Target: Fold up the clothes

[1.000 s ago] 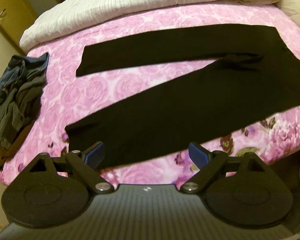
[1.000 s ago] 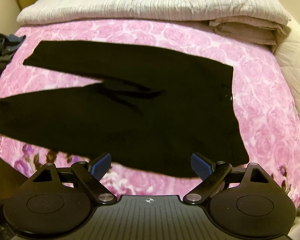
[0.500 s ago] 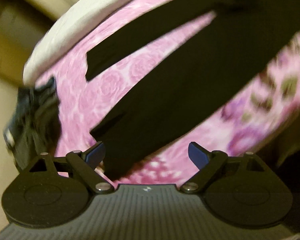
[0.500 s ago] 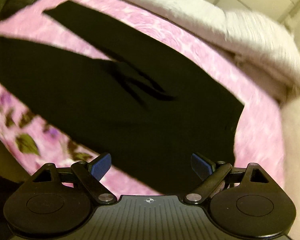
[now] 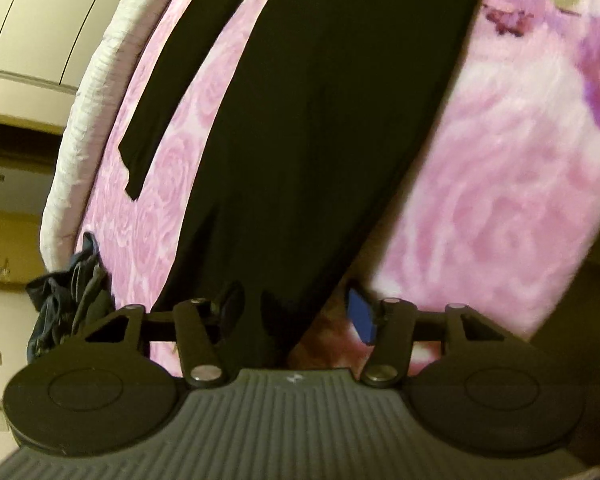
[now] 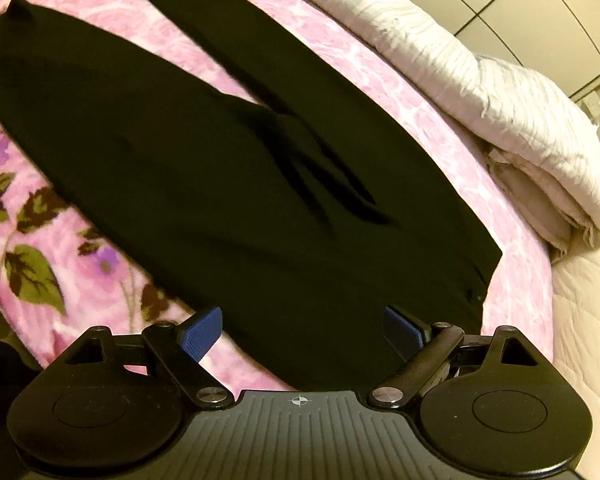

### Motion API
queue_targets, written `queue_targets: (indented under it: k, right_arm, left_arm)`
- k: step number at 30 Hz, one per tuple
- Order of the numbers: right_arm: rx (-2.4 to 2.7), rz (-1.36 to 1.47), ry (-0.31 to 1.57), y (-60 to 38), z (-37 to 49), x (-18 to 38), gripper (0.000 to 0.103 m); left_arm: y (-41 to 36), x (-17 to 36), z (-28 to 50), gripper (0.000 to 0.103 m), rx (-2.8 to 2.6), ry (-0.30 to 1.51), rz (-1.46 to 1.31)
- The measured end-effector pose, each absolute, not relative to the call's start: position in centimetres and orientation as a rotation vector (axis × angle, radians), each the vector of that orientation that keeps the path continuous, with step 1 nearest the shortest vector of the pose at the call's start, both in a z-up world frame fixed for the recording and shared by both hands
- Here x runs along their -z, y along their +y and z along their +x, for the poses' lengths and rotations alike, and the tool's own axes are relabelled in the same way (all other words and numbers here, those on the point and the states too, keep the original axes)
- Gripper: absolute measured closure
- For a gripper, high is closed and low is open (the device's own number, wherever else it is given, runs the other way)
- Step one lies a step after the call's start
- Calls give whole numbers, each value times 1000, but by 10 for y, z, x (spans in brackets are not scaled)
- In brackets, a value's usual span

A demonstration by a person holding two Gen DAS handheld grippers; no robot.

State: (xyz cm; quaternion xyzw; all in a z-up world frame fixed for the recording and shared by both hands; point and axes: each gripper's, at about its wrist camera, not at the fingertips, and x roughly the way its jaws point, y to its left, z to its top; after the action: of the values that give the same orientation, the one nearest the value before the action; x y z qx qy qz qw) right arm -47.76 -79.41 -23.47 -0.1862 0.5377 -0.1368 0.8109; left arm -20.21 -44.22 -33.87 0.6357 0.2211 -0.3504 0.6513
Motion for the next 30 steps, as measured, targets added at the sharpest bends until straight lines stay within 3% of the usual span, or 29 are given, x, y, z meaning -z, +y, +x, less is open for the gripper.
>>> queue_targets:
  k: [1, 2, 12, 19, 24, 27, 28, 29, 30]
  right_arm:
    - [294, -407, 1150, -793, -479, 238, 13]
    - [298, -421, 1151, -793, -483, 241, 13]
    - [344, -590, 1212, -854, -561, 260, 13]
    - [195, -950, 1230, -910, -617, 331, 13]
    - [139, -1024, 1111, -939, -630, 357, 16]
    - [105, -1024, 1052, -951, -629, 359, 29]
    - [92, -1025, 1048, -954, -627, 360, 49]
    - [78, -1028, 1053, -956, -625, 360, 61]
    - [62, -1025, 1067, -958, -623, 359, 84]
  left_arm:
    - [-441, 340, -199, 86, 782, 505, 1459]
    - [-439, 341, -196, 97, 763, 514, 1476]
    - [-444, 333, -178, 98, 613, 692, 1369]
    - [-470, 343, -175, 99, 443, 762, 1341]
    - [-476, 350, -173, 99, 394, 768, 1381]
    - [-478, 351, -172, 100, 381, 770, 1416]
    - [-479, 348, -171, 100, 378, 771, 1423]
    - [-480, 344, -171, 100, 376, 771, 1429]
    - [-482, 340, -170, 100, 373, 772, 1434]
